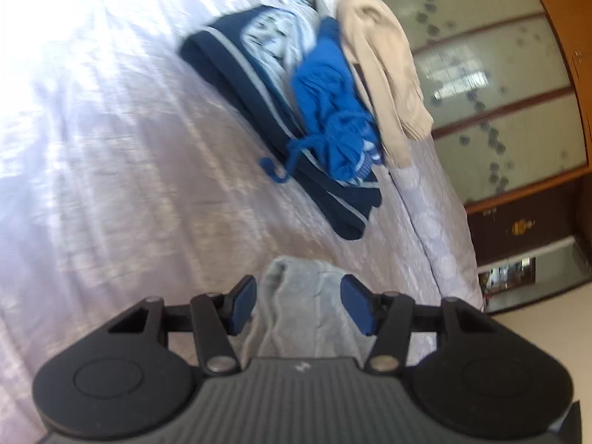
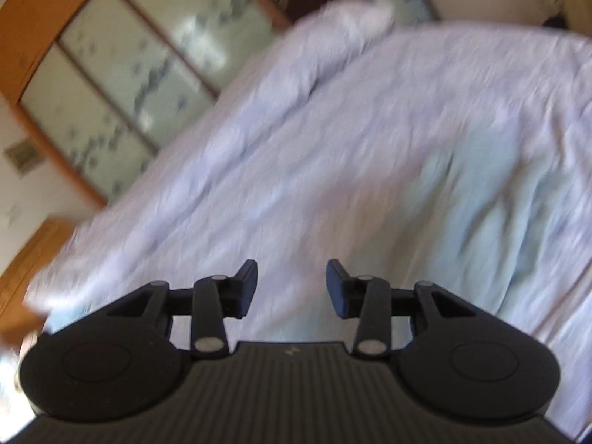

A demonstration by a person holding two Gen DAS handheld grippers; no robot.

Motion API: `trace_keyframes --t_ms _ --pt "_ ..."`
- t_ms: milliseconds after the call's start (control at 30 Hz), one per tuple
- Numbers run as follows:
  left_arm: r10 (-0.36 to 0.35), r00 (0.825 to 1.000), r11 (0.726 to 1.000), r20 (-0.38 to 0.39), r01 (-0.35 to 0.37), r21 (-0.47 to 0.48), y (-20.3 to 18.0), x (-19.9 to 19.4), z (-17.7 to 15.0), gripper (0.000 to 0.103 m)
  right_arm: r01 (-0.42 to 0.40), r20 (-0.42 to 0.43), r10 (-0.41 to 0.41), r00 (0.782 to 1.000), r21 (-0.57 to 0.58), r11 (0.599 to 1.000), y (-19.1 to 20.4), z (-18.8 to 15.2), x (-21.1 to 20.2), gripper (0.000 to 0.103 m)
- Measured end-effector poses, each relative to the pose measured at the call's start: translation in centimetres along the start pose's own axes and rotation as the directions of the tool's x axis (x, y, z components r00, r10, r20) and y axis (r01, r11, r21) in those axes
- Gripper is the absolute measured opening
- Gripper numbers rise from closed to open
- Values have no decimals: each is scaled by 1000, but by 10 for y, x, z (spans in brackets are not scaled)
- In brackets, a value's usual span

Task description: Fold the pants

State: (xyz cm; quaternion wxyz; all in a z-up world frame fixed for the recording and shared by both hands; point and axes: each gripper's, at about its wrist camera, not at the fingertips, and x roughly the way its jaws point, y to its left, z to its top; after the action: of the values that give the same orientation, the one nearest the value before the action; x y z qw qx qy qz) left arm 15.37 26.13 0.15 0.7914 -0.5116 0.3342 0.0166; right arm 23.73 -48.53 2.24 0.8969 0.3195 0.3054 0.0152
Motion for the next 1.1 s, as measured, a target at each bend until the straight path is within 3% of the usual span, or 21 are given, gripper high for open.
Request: trace_keyframes --t_ms 67,100,133,200,233,300,367,433,500,533,567,600,633,700,767,800,833,933,1000,1033,1100 --pt "-11 1000 1000 -9 11 16 -2 -13 -5 51 167 -35 -167 985 -26 986 -13 -4 12 44" --pt "-21 1000 999 -17 21 37 -5 -20 -9 51 278 -11 -278 961 -28 960 -23 -5 13 36" --pt "-31 999 997 -25 33 72 -10 -26 -14 51 326 22 -327 945 23 945 -36 -5 7 25" --pt "-7 999 986 -34 13 167 -20 -35 -26 60 258 63 -278 959 226 939 -52 -8 -16 26" --pt "17 999 981 -34 -10 196 -21 -36 -32 64 218 84 -244 966 245 945 -47 -12 -25 29" --pt "43 997 976 -66 -28 215 -19 -31 -44 89 140 72 -152 986 151 979 -15 -23 -34 36" --pt "48 995 976 -88 -28 215 -14 -23 -55 94 15 -6 -15 1000 72 997 24 -43 -32 37" --pt "36 992 980 -120 -11 200 -11 -14 -62 94 -125 -135 126 983 13 992 67 -69 -21 41" --pt "15 989 977 -148 17 211 -12 -7 -71 94 -227 -258 204 944 -61 972 113 -99 -7 46" --pt "22 989 971 -148 15 240 -15 -4 -74 92 -262 -299 216 929 -123 957 137 -114 0 48" --pt "40 989 959 -142 2 283 -20 -1 -77 82 -286 -333 206 920 -209 935 160 -127 8 54" --pt "63 988 945 -143 -13 327 -22 3 -80 62 -299 -354 183 917 -307 904 183 -140 16 59" --pt "95 984 932 -153 -34 361 -23 8 -85 52 -311 -365 160 917 -401 862 204 -154 21 60" --pt "144 974 922 -174 -68 382 -19 17 -90 24 -347 -384 128 914 -582 735 238 -174 36 60" --pt "136 974 925 -179 -60 376 -12 16 -93 19 -339 -360 80 930 -752 565 261 -193 51 60" --pt "121 977 930 -176 -50 365 -8 13 -93 15 -337 -358 58 932 -796 502 268 -203 56 60" --pt "110 979 934 -174 -42 354 -6 10 -92 14 -343 -374 29 927 -816 466 268 -210 65 60" --pt "93 983 946 -156 -38 323 3 -3 -85 11 -345 -400 -29 916 -824 449 263 -221 91 53" --pt "79 986 952 -144 -32 304 8 -14 -78 11 -383 -439 -3 898 -786 485 260 -215 99 3" --pt "72 987 954 -140 -28 300 11 -19 -74 10 -374 -433 2 901 -775 509 266 -211 102 3" --pt "112 986 946 -120 -69 318 13 -22 -70 9 -314 -354 36 935 -775 548 274 -198 101 3"
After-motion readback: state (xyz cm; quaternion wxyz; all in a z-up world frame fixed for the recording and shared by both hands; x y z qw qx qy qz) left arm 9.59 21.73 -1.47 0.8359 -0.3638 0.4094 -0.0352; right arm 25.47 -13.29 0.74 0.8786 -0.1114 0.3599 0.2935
